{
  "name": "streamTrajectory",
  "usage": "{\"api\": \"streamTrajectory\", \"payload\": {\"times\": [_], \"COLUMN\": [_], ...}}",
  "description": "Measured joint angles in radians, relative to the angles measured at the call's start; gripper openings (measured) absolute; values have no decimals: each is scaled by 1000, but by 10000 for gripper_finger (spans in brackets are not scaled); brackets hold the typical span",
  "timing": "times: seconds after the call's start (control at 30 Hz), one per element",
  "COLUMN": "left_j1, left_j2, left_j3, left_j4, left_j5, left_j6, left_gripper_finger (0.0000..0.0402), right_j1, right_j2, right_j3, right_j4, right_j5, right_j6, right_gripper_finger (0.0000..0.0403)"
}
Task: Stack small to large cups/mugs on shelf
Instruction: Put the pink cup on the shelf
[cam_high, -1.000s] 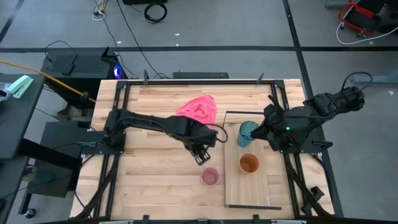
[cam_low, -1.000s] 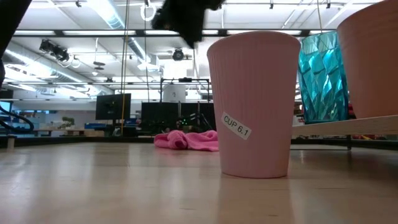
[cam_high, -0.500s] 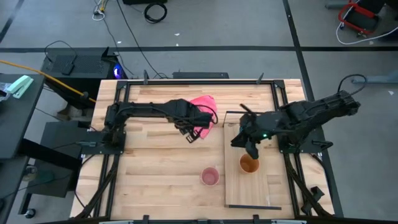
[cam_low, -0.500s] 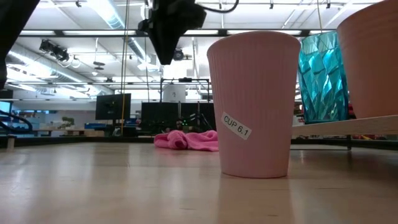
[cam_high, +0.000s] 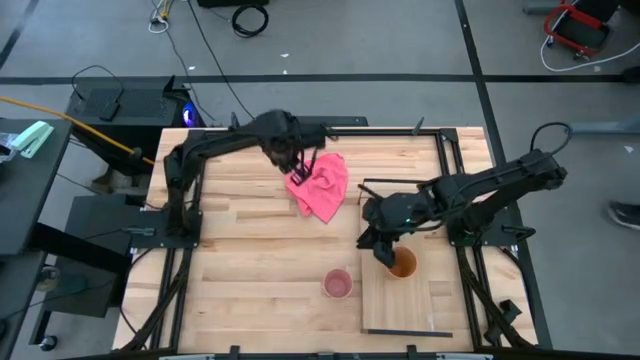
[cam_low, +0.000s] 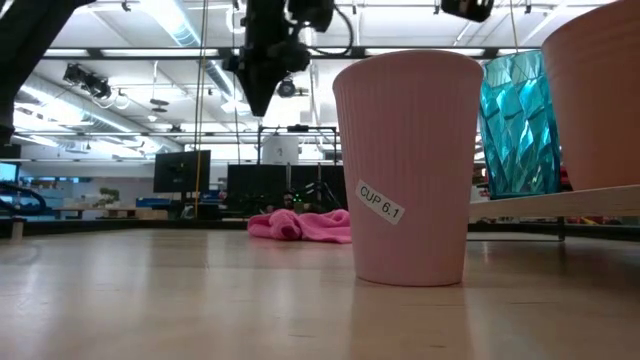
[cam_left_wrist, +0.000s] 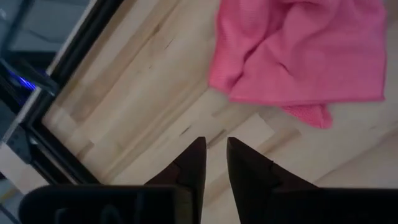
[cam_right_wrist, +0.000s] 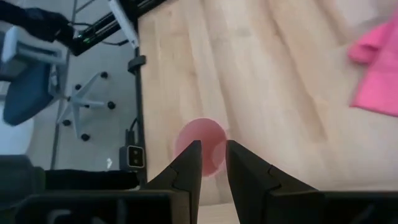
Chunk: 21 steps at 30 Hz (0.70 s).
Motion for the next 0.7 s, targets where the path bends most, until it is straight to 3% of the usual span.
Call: {"api": "streamTrajectory", "payload": {"times": [0.13, 0.4, 0.7], "left_j1": [57, 51, 53], "left_j2": [-3, -3, -1], "left_j3": [0, -11, -258], "left_j4": [14, 119, 254], "left_j5": [82, 146, 242], "left_j6": [21, 79, 99], "left_gripper_finger": [78, 81, 91], "right_j1": [9, 8, 6], "right_j2": [66, 158, 264], "right_j3": [0, 0, 41], "right_j4": [62, 64, 7], "right_j5": [-56, -90, -93], "right_j6": [-23, -32, -52], "right_gripper_finger": [83, 117, 124]}}
